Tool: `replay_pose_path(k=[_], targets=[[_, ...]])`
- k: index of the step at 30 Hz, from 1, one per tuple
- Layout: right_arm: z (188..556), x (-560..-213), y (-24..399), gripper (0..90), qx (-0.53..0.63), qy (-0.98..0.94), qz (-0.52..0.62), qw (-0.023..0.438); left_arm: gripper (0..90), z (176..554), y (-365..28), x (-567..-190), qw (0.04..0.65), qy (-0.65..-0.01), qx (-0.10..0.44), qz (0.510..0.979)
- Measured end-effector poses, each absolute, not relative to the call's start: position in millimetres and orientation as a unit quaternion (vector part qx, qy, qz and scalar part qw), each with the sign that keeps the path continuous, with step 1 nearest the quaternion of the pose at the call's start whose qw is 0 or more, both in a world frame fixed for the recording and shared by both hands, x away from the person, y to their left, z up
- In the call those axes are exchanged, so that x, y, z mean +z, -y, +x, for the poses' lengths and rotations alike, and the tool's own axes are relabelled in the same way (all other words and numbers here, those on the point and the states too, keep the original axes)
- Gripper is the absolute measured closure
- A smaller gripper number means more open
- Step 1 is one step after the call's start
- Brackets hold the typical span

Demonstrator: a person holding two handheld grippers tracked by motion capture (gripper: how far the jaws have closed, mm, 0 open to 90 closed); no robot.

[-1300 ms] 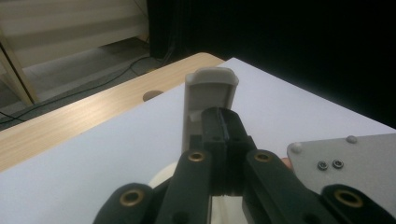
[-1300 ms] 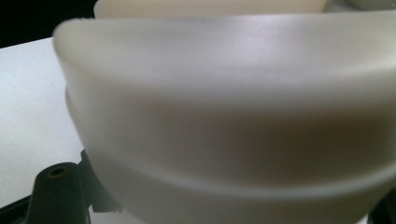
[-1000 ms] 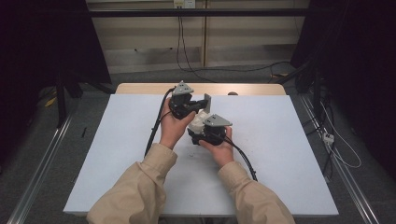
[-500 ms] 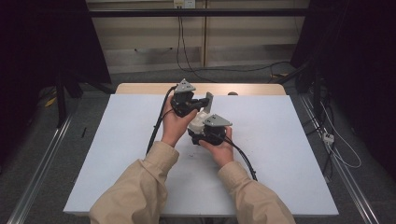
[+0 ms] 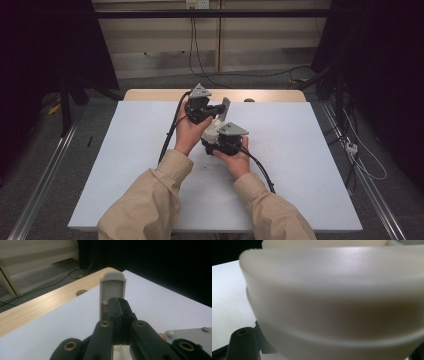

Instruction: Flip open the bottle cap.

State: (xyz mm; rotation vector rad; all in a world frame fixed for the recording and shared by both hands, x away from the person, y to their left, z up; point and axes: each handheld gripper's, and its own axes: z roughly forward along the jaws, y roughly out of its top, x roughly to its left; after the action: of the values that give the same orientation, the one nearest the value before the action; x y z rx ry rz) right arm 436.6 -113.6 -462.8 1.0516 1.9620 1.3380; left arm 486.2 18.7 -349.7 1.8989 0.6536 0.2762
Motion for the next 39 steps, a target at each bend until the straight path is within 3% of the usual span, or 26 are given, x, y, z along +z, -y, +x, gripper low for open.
replay_pose_path(k=[39], targets=[[437, -463, 114, 18.8, 0.496, -0.728, 0.391, 0.268, 90.0, 494, -7, -359, 0.521, -0.270, 0.107, 0.803]])
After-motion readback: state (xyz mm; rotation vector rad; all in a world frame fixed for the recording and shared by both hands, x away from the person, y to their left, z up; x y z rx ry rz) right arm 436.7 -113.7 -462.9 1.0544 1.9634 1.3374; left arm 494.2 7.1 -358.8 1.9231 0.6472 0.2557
